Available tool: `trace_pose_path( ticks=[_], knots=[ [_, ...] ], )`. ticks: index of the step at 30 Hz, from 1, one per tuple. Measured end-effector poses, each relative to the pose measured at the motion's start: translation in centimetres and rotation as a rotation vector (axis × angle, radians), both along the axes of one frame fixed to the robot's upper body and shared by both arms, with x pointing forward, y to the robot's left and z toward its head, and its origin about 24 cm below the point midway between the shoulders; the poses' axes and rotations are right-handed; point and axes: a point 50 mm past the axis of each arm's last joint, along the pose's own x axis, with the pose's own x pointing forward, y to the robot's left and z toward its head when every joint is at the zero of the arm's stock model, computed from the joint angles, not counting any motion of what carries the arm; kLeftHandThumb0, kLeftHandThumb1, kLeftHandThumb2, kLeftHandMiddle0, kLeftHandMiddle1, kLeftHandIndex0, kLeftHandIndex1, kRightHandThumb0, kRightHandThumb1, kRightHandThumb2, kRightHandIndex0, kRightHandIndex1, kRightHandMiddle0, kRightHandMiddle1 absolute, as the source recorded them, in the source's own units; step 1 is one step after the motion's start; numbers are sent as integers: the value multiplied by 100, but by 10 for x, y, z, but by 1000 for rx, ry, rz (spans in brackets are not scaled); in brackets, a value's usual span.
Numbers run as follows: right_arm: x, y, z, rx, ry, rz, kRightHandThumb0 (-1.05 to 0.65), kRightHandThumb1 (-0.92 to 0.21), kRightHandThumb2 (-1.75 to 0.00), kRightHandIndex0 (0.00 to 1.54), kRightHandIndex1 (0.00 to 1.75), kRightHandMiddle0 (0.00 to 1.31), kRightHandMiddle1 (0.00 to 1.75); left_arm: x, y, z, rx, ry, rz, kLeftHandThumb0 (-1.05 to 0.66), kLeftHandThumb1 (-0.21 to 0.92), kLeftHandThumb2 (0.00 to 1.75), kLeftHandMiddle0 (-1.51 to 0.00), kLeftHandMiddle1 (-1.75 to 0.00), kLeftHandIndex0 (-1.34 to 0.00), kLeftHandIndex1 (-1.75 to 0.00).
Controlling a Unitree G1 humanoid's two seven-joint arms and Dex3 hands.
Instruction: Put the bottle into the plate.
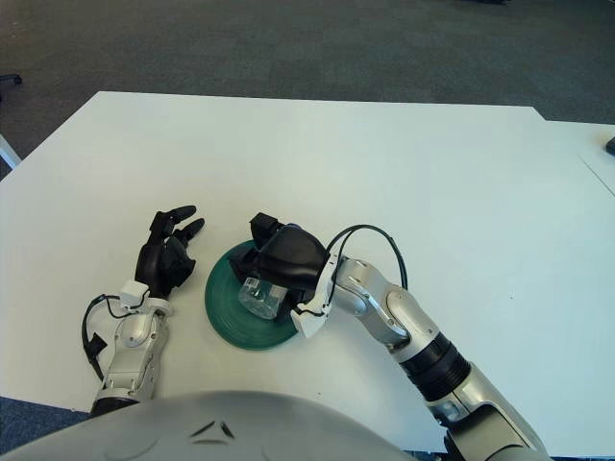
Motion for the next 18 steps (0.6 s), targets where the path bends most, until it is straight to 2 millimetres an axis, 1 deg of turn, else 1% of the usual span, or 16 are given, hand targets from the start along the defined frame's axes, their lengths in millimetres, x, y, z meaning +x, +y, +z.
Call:
trace_pose_path(
  ticks=[18],
  knots=[
    [-3, 5, -15, 12, 31, 6, -50, -28, -137, 133, 175, 65, 175, -1, 0, 0, 4, -7, -1, -76, 92, 105, -49, -52, -24, -109]
  ],
)
